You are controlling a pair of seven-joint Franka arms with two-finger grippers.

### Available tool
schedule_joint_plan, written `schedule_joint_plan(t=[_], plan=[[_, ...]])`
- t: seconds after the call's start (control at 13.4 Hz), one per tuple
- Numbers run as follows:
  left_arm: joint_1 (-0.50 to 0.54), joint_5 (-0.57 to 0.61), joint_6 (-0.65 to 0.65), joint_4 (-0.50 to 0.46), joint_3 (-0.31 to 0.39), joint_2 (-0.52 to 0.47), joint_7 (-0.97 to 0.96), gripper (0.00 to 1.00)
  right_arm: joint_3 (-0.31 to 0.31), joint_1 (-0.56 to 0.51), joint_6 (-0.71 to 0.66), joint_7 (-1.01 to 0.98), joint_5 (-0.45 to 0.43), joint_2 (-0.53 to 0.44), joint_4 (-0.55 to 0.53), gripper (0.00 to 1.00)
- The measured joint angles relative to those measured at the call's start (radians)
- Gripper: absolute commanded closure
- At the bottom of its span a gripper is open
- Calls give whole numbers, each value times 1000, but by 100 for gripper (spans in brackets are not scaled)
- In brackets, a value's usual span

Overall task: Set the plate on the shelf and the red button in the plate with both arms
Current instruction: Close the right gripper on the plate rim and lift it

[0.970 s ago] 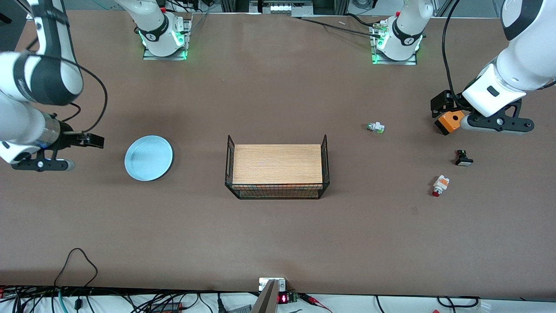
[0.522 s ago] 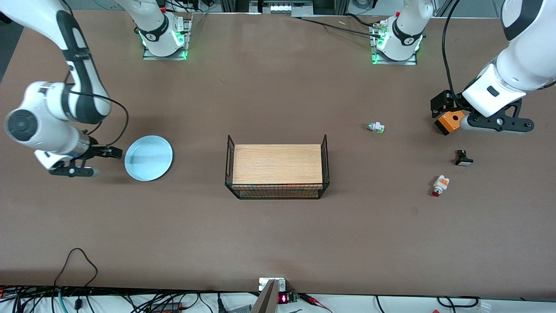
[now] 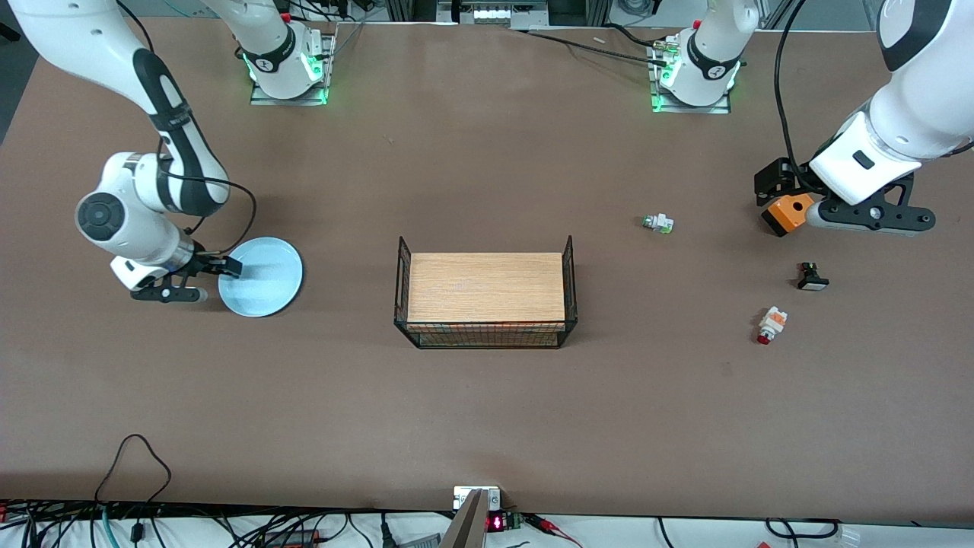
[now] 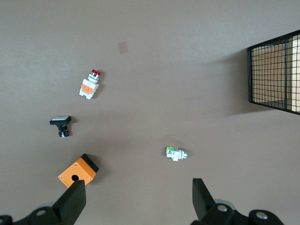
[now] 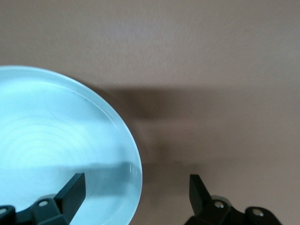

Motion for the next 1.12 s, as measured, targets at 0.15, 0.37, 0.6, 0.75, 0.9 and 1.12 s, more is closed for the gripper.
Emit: schedule_joint_plan(t=[0.15, 0.37, 0.6, 0.75, 0.9, 1.12], plan=[[0, 0, 0, 0, -1, 0, 0, 0, 1, 0, 10, 0, 0, 15, -1, 55], [0, 0, 0, 0, -1, 0, 0, 0, 4, 1, 10, -1, 0, 15, 0, 95], [0, 0, -1, 0, -1, 0, 0, 0, 6, 1, -3, -26, 0, 12, 2, 100], [-1, 0, -1, 0, -1, 0, 0, 0, 8, 2, -53, -46, 0, 3, 18, 100], [-1, 0, -1, 0, -1, 0, 0, 0, 12, 5, -85, -53, 0, -6, 23, 100], [-1, 0, -1, 0, -1, 0, 0, 0, 34, 7, -193, -56, 0, -49, 46, 100]])
